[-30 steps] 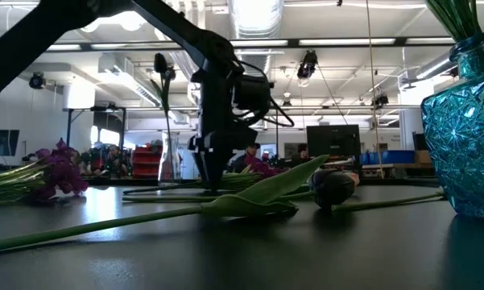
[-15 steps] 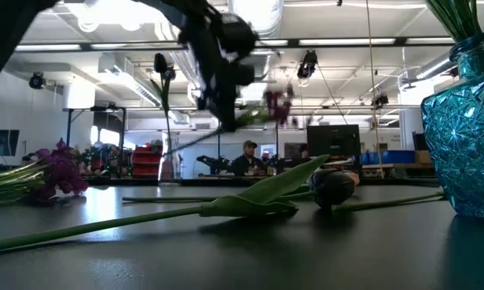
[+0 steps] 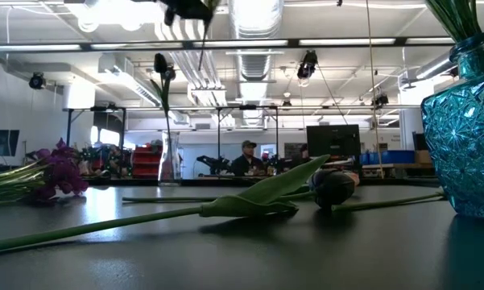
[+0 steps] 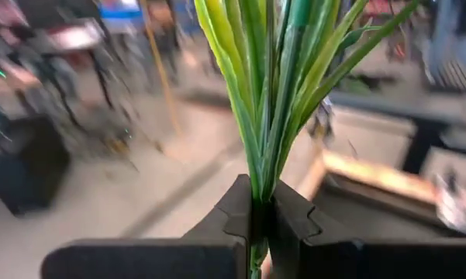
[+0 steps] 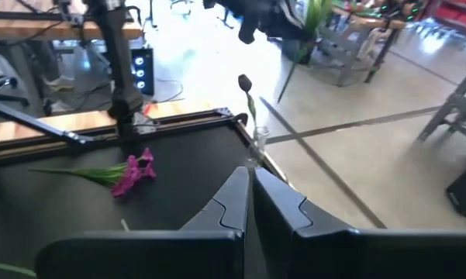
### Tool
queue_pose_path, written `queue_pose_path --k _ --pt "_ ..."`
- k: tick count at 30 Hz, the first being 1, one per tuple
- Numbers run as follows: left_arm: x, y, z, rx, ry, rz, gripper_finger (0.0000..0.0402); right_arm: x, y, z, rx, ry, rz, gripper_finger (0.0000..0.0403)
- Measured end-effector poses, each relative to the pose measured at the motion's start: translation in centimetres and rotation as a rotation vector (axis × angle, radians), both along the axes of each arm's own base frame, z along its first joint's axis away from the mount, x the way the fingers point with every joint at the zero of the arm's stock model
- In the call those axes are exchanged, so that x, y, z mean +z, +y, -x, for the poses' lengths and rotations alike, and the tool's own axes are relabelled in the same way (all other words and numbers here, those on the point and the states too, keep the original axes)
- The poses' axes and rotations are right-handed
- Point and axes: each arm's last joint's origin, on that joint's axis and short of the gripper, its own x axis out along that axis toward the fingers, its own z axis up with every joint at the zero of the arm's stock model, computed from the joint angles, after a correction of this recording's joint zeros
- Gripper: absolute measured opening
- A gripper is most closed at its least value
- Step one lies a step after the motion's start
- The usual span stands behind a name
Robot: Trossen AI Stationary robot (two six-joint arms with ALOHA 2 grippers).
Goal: Sort flowers into vase by color
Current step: Put the top violet flowers into the transparent vase
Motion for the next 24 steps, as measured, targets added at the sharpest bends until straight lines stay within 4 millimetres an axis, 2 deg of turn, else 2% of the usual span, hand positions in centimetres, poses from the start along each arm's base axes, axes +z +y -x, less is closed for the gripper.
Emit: queue_pose_path --k 4,7,19,24 --pt "0.4 1.4 3.3 0.031 -0.083 -0.067 0.0002 0.1 -0.1 0.0 -0.027 -0.013 0.014 0.0013" --pt "-0.9 2.4 5.1 0.019 -0.110 -0.065 0.0002 0.1 -0.1 -0.1 -0.054 -0.023 0.029 0.0013" --pt "-11.8 3.9 8.4 0.050 -0.173 0.001 0.0002 -0.3 0.0 -1.3 -0.133 -0.025 0.066 0.0013" --pt "-14.3 4.1 9.1 0.072 -0.174 0.014 0.0002 -0.2 -0.2 -1.6 -0.150 -0.045 0.055 0.0013"
